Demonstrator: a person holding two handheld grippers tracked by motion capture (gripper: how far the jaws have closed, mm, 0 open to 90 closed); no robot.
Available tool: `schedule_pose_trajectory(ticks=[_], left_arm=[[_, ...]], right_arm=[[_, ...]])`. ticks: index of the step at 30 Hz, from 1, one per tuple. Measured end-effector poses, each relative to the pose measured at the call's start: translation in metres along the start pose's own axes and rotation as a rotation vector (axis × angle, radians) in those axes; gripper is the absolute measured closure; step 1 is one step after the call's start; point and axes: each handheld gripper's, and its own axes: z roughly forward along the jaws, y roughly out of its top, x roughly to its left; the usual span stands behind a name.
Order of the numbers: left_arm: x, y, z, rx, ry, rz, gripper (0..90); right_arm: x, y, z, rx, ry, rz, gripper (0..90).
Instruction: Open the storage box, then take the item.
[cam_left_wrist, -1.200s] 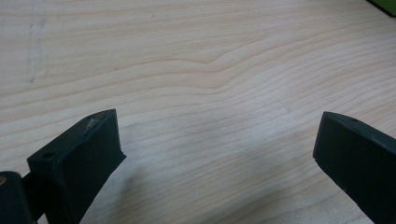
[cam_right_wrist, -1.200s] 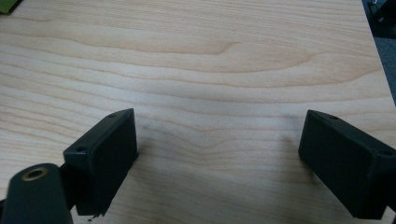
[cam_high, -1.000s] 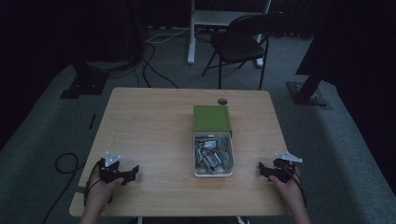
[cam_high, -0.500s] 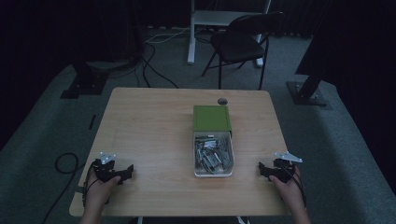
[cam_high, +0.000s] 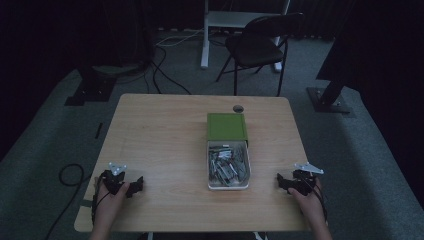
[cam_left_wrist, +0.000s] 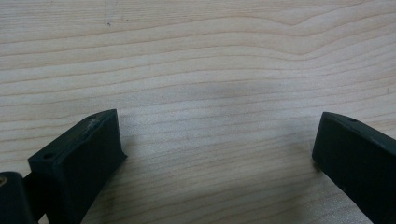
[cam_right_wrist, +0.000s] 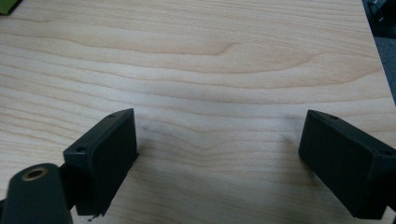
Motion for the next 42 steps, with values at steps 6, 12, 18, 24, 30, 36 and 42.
schedule_pose_trajectory(ticks=[6,12,18,24,30,36,42], left_arm=[[0.0,0.0,0.0,0.0,0.002,-0.003,2.1],[0.0,0.0,0.0,0.0,0.002,-0.004,2.1],[0.0,0.0,0.0,0.0,0.002,-0.003,2.1],[0.0,0.0,0.0,0.0,0.002,-0.004,2.1],[0.0,0.0,0.0,-0.001,0.002,-0.004,2.1],[0.0,0.0,0.0,-0.001,0.002,-0.004,2.1],[0.0,0.0,0.0,-0.001,0.003,-0.005,2.1]], right_arm=[[0.0,0.0,0.0,0.0,0.0,0.0,11.1],[0.0,0.0,0.0,-0.001,0.005,-0.006,11.1],[-0.001,0.0,-0.003,0.012,0.0,-0.019,11.1],[0.002,0.003,-0.009,0.009,0.011,-0.006,11.1],[0.013,0.011,-0.02,-0.003,0.039,0.003,11.2],[0.022,0.022,-0.031,-0.038,0.066,0.008,11.2],[0.037,0.037,-0.044,-0.067,0.103,-0.026,11.2]])
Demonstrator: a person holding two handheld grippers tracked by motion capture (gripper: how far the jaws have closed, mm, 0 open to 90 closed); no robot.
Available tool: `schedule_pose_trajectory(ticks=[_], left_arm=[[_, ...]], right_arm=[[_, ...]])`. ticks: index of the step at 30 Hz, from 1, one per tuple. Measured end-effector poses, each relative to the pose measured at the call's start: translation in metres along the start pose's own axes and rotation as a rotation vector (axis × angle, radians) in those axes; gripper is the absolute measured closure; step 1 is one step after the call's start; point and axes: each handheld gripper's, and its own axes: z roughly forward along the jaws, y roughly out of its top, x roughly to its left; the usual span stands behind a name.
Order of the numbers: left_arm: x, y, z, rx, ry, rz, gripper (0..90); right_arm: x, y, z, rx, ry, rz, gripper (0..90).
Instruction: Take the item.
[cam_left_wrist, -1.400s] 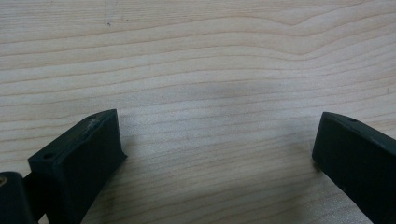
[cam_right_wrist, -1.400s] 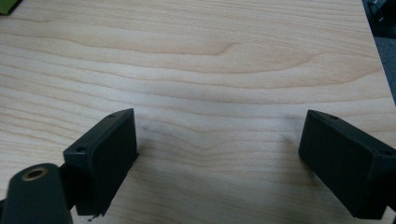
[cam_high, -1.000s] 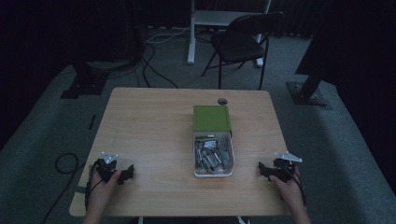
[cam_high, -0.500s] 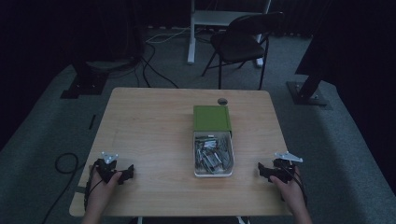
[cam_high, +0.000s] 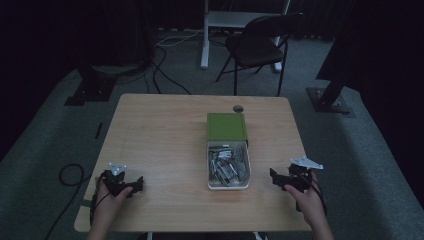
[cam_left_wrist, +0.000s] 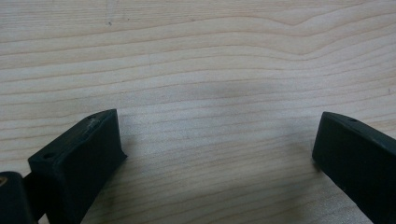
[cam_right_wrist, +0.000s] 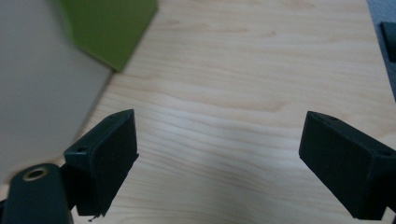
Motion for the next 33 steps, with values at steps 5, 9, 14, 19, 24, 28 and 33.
schedule_pose_trajectory(ticks=[5,9,14,19,24,28,33], left_arm=[[0.0,0.0,0.0,0.0,0.0,0.0,2.1],[0.0,0.0,0.0,0.0,0.0,0.0,2.1],[0.0,0.0,0.0,0.0,0.0,0.0,2.1],[0.0,0.0,0.0,0.0,0.001,0.0,2.1],[0.0,0.0,0.0,0.0,0.0,0.0,2.1],[0.0,0.0,0.0,0.0,0.0,0.0,2.1],[0.0,0.0,0.0,0.0,0.001,0.0,2.1]], right_arm=[[0.009,0.011,-0.005,-0.02,0.021,-0.008,12.8],[0.018,0.02,-0.011,-0.045,0.046,-0.024,12.8],[0.025,0.028,-0.019,-0.068,0.066,-0.042,13.2],[0.036,0.035,-0.024,-0.081,0.094,-0.077,14.6],[0.047,0.04,-0.026,-0.092,0.116,-0.11,15.0],[0.056,0.044,-0.027,-0.102,0.144,-0.131,15.0],[0.067,0.047,-0.028,-0.104,0.176,-0.164,15.3]])
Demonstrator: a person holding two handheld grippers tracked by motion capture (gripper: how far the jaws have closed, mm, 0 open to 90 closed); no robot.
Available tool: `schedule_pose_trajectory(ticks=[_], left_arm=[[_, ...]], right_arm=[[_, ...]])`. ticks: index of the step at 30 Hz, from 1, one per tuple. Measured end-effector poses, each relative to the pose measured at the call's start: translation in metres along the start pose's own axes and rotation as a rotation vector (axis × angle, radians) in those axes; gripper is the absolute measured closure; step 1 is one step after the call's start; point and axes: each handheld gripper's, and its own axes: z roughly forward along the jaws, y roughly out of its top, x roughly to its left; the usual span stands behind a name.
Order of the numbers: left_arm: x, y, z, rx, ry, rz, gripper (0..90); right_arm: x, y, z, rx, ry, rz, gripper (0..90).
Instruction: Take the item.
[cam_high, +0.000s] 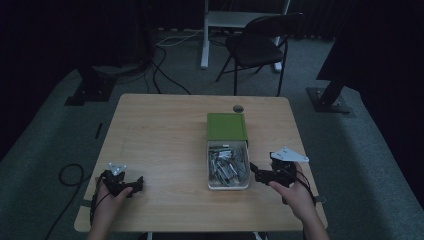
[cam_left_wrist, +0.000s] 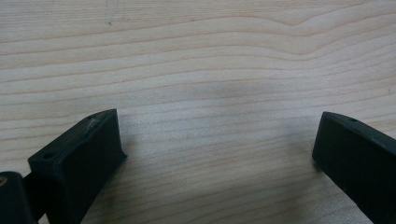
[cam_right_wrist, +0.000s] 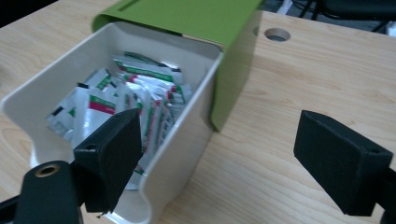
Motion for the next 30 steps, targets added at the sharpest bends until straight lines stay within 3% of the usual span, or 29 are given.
schedule_pose_trajectory(ticks=[22,25,26,30], left_arm=[[0.0,0.0,0.0,0.0,0.0,0.0,2.1],[0.0,0.0,0.0,-0.001,0.0,0.0,2.1],[0.0,0.0,0.0,0.0,0.0,0.0,2.1],[0.0,0.0,0.0,0.0,0.0,0.0,2.1]], right_arm=[[0.047,0.005,0.018,0.011,0.143,-0.097,20.5],[0.051,0.004,0.021,0.012,0.144,-0.119,24.1],[0.053,0.003,0.022,0.015,0.142,-0.124,30.3],[0.058,0.001,0.024,0.034,0.125,-0.14,38.3]])
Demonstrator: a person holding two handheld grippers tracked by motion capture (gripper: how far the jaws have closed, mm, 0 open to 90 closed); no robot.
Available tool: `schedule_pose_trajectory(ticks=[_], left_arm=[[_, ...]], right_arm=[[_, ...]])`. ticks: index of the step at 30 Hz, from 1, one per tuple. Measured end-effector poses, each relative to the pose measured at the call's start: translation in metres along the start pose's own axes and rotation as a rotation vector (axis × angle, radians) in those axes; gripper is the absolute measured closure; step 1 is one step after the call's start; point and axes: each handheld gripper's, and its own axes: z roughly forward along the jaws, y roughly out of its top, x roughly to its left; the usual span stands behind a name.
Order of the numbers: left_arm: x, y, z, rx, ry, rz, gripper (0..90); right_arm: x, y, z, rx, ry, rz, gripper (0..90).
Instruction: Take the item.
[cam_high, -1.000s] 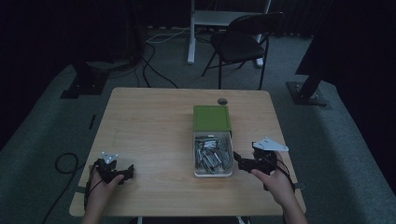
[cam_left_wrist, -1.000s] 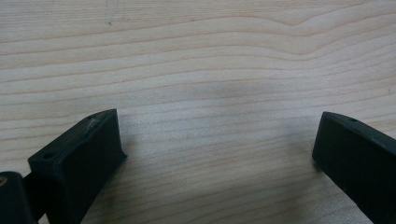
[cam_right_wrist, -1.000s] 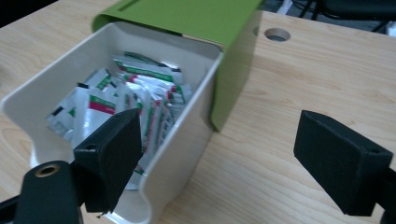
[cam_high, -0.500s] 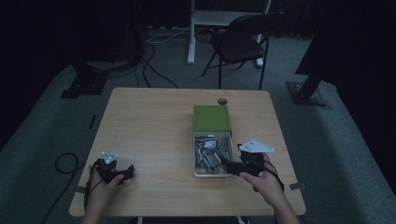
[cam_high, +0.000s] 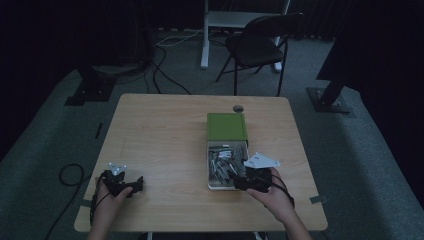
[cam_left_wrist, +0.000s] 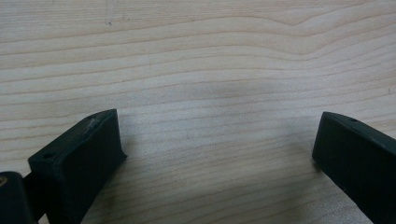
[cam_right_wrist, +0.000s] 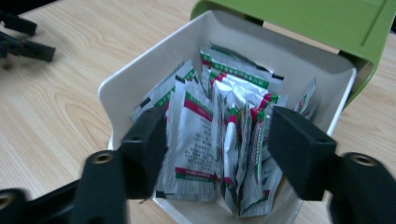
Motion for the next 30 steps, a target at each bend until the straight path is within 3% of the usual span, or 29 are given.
schedule_pose_trajectory(ticks=[9,13,23,30], left_arm=[[0.0,0.0,0.0,0.0,0.0,0.0,2.1],[0.0,0.0,0.0,0.0,0.0,0.0,2.1],[0.0,0.0,0.0,0.0,0.0,0.0,2.1],[0.0,0.0,0.0,0.0,0.0,0.001,2.1]], right_arm=[[0.01,-0.006,0.009,0.02,0.032,-0.017,53.9],[0.012,-0.008,0.015,0.027,0.084,-0.031,57.4],[0.016,-0.015,0.029,0.065,0.017,-0.049,71.6],[0.018,-0.019,0.037,0.098,-0.01,-0.049,73.1]])
